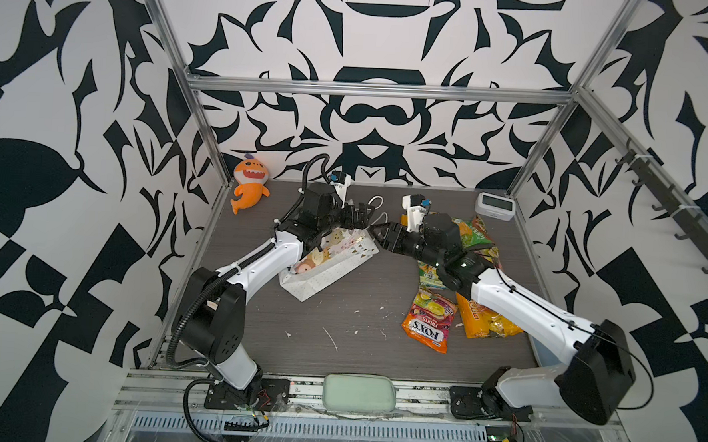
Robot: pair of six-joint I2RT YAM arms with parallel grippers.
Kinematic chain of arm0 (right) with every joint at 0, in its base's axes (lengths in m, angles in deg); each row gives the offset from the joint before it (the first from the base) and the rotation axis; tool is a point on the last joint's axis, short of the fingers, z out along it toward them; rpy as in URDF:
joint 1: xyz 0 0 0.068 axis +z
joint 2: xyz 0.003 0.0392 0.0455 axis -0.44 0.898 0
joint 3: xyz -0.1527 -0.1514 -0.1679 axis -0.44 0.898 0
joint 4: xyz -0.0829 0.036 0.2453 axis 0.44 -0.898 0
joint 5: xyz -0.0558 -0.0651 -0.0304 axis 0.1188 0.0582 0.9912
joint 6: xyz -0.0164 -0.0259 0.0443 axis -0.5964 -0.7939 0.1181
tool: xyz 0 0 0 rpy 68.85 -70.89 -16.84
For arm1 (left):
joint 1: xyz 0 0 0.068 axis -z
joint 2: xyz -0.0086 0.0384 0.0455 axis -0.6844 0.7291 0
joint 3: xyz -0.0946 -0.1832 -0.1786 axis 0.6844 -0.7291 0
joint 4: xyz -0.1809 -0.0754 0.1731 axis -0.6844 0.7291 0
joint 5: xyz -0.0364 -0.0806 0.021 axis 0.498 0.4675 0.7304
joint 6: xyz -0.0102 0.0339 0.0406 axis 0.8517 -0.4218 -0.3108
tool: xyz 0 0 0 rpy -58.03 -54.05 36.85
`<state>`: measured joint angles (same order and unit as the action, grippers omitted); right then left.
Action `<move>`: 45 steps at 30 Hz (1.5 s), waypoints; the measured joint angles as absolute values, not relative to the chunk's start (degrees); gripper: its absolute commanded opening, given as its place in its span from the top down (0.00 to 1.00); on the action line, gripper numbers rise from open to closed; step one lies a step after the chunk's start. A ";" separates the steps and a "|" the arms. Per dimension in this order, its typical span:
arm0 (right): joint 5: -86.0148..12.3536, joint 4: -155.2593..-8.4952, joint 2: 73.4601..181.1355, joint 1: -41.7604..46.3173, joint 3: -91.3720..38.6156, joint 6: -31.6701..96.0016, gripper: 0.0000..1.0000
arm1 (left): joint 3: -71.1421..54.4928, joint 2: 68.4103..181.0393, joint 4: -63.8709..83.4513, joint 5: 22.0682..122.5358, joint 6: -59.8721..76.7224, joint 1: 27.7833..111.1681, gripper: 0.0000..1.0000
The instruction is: Take the snacks out of the paper bag
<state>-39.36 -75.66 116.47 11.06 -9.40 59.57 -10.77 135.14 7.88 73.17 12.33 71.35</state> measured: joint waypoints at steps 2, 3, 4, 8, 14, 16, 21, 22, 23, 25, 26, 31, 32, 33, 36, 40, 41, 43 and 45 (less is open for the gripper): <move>-39.55 -74.37 116.42 11.02 -9.42 59.87 0.43 | -10.77 135.14 7.90 73.17 12.33 71.44 0.00; -40.01 -73.84 116.95 11.00 -9.44 60.16 0.43 | -10.77 135.14 7.90 73.17 12.35 71.48 0.00; -40.62 -73.56 117.76 11.02 -9.57 60.46 0.43 | -10.77 135.14 7.88 73.17 12.35 71.50 0.00; -43.01 -73.38 122.72 11.39 -10.95 61.05 0.43 | -10.77 135.16 8.05 72.47 12.05 71.46 0.00; -44.56 -73.43 127.57 12.44 -13.55 60.81 0.53 | -10.77 135.46 8.32 72.34 11.96 71.44 0.00; -45.26 -73.47 128.51 12.62 -14.60 60.86 0.59 | -10.77 135.46 8.29 72.27 11.94 71.50 0.00; -45.54 -74.32 128.84 13.01 -15.63 60.33 0.73 | -10.77 135.46 8.25 72.06 11.94 71.46 0.00; -45.45 -74.37 128.90 13.10 -15.71 60.44 0.76 | -10.77 135.46 8.27 72.06 11.94 71.44 0.00; -45.45 -74.43 128.99 13.14 -15.89 60.33 0.78 | -10.77 135.46 8.29 71.97 11.89 71.44 0.00; -45.45 -74.65 129.36 13.29 -16.41 60.73 0.84 | -10.77 135.64 8.25 71.64 11.92 71.41 0.01; -45.41 -74.80 129.60 13.38 -16.57 60.88 0.86 | -10.77 135.68 8.25 71.51 11.89 71.37 0.01; -45.59 -75.33 131.13 13.64 -17.94 62.23 0.96 | -10.77 135.99 8.36 69.91 11.50 71.09 0.01; -45.56 -75.48 131.42 13.75 -18.27 62.61 0.97 | -10.77 135.99 8.34 69.61 11.48 71.02 0.00; -45.45 -75.57 131.70 13.82 -18.55 63.09 0.98 | -10.77 135.99 8.32 69.32 11.48 70.93 0.00; -45.45 -75.63 132.60 13.84 -19.34 64.14 1.00 | -10.77 135.99 8.34 68.54 11.46 70.69 0.01; -45.59 -75.53 133.69 13.86 -20.26 64.99 1.00 | -10.77 135.99 8.34 67.55 11.52 70.41 0.01; -45.61 -75.46 133.89 13.86 -20.39 65.14 1.00 | -10.77 135.99 8.34 67.34 11.52 70.37 0.00; -45.76 -75.18 134.48 13.86 -20.83 65.38 1.00 | -10.77 135.99 8.38 66.81 11.52 70.19 0.01; -45.94 -75.09 135.13 13.88 -21.31 65.43 1.00 | -10.77 135.99 8.56 66.33 11.52 70.04 0.01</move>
<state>-45.94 -75.09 135.13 13.88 -21.31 65.43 -10.77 135.99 8.56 66.33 11.52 70.04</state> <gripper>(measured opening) 0.049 0.994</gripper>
